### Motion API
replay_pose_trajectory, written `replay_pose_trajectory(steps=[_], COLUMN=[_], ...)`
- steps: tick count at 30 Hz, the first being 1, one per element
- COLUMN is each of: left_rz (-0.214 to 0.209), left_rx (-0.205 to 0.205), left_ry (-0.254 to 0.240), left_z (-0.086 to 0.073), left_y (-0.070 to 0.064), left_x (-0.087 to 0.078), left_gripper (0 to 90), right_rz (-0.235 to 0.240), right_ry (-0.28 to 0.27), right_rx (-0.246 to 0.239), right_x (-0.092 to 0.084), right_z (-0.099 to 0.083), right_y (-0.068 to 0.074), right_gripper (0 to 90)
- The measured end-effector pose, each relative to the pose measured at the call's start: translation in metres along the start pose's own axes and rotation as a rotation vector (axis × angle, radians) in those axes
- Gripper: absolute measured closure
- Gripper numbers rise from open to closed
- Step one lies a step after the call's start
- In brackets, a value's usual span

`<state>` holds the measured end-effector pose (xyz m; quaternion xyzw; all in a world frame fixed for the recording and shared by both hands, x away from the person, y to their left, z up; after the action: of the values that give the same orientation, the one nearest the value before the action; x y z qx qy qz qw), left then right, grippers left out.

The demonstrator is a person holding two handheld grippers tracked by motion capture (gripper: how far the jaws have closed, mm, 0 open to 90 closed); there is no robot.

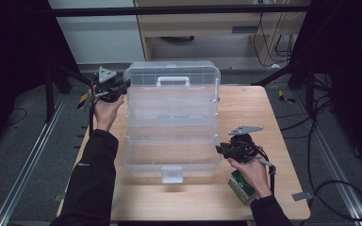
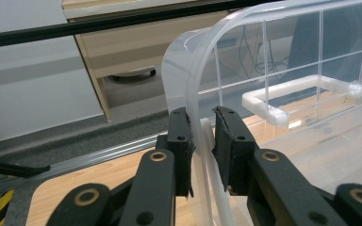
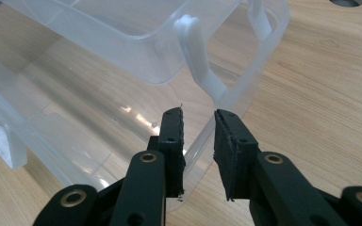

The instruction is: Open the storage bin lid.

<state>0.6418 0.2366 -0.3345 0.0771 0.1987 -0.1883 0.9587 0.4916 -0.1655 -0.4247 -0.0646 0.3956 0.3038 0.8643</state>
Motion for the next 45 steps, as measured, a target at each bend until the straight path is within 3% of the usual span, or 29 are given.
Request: replay_pose_trajectory(steps=[4,19,45], left_rz=[-0.014,0.011,0.029], left_rx=[0.010,0.014,-0.005], left_ry=[-0.005,0.029,0.044], left_z=[0.002,0.002,0.001], left_y=[0.001,0.003,0.007], left_x=[0.004,0.014,0.030], left_gripper=[76.4,75.2,74.0], right_rz=[0.005,0.020,0.026], right_ry=[0.006,0.008,0.006], right_rx=[0.001,-0.006,-0.010], right_x=[-0.001,-0.002,-0.002], right_z=[0.000,-0.001,-0.002], right_y=[0.001,0.000,0.000], right_gripper=[73.0,72.1,71.8])
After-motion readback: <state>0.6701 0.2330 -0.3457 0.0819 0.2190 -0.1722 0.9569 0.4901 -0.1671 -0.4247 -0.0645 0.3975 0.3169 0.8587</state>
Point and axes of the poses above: each handheld gripper's, and its own axes: x roughly forward along the jaws, z roughly out of its top, y roughly to its left, the point moved 2 cm from there along x, roughly forward along the jaws, and after that the axes turned 5 degrees about y, right-handed, at the moved point
